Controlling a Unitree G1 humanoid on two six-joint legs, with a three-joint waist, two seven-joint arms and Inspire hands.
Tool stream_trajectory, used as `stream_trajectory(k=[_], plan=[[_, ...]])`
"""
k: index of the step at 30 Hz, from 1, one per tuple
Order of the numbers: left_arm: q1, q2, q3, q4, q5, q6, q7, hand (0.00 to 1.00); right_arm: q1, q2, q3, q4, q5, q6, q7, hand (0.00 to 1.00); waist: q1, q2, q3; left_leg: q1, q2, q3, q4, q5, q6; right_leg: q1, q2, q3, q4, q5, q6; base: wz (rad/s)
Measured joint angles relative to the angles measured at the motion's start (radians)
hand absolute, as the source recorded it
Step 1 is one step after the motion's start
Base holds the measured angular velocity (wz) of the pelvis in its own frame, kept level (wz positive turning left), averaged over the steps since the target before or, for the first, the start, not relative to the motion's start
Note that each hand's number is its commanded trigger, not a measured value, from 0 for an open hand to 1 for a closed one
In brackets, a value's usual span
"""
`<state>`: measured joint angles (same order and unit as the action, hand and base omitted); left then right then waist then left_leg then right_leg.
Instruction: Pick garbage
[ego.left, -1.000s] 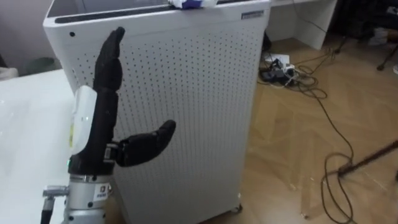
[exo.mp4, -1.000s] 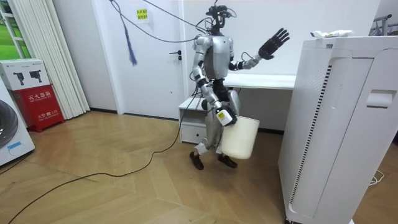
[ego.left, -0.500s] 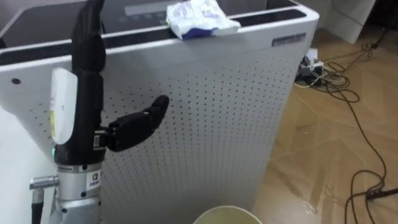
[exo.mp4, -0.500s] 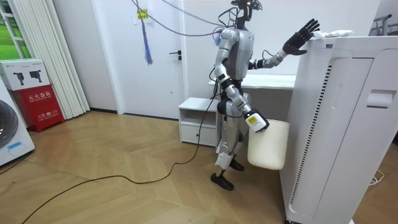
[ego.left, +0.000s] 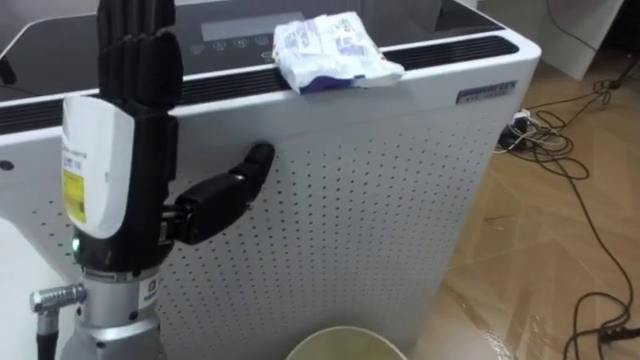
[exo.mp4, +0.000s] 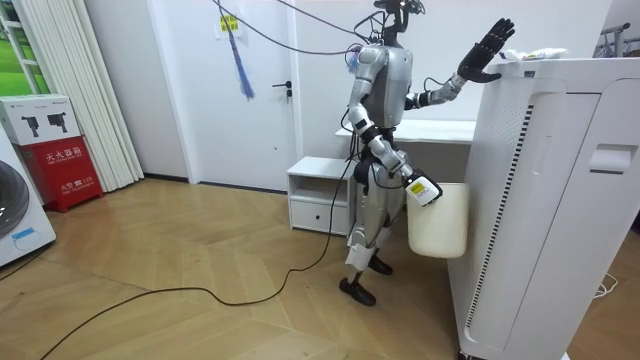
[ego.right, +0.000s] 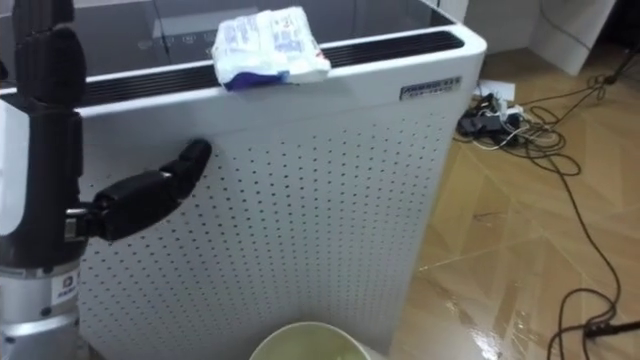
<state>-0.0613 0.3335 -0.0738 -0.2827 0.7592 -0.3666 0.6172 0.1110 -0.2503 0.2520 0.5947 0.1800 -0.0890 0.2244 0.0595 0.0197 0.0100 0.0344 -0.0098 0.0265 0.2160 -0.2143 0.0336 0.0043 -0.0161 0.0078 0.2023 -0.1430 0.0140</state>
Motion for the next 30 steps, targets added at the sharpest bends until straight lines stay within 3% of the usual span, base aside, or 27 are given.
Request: stream_trajectory(k=[6, 12, 16, 25, 30], plan=[[-0.015, 0.052, -0.005, -0.054, 0.061, 0.000, 0.009, 0.00, 0.008, -0.007, 0.001, 0.000, -0.090, 0.000, 0.019, 1.00, -0.017, 0.008, -0.0029, 0.014, 0.000, 0.004, -0.018, 0.006, -0.002, 0.002, 0.000, -0.001, 0.000, 0.001, -0.001, -0.03], [-0.069, 0.057, -0.008, -0.058, 0.080, 0.000, 0.008, 0.00, 0.009, -0.015, 0.001, 0.000, -0.143, 0.000, 0.020, 1.00, -0.028, 0.013, -0.0015, 0.016, 0.001, 0.013, -0.022, 0.006, -0.001, 0.002, 0.001, 0.000, -0.003, 0.001, -0.001, -0.02], [-0.073, 0.066, -0.008, -0.059, 0.089, 0.000, 0.008, 0.00, 0.009, -0.023, 0.001, 0.000, -0.143, 0.000, 0.021, 1.00, -0.030, 0.021, -0.0024, 0.024, 0.002, 0.021, -0.032, 0.006, -0.001, 0.002, 0.002, 0.001, -0.002, 0.001, -0.001, -0.07], [-0.115, 0.078, -0.018, -0.059, 0.175, 0.047, -0.040, 0.00, 0.009, -0.025, 0.001, -0.022, -0.142, 0.004, 0.076, 1.00, -0.031, 0.044, 0.0034, 0.029, 0.002, 0.019, -0.036, 0.006, -0.001, 0.007, 0.001, -0.002, -0.008, 0.001, -0.001, -0.01], [-0.117, 0.078, -0.029, -0.053, 0.175, 0.082, -0.109, 0.00, 0.008, -0.024, 0.000, -0.028, -0.143, 0.019, 0.096, 1.00, -0.033, 0.051, 0.0035, 0.030, 0.002, 0.026, -0.036, 0.006, -0.001, 0.009, 0.001, 0.002, -0.013, 0.001, -0.001, 0.00]])
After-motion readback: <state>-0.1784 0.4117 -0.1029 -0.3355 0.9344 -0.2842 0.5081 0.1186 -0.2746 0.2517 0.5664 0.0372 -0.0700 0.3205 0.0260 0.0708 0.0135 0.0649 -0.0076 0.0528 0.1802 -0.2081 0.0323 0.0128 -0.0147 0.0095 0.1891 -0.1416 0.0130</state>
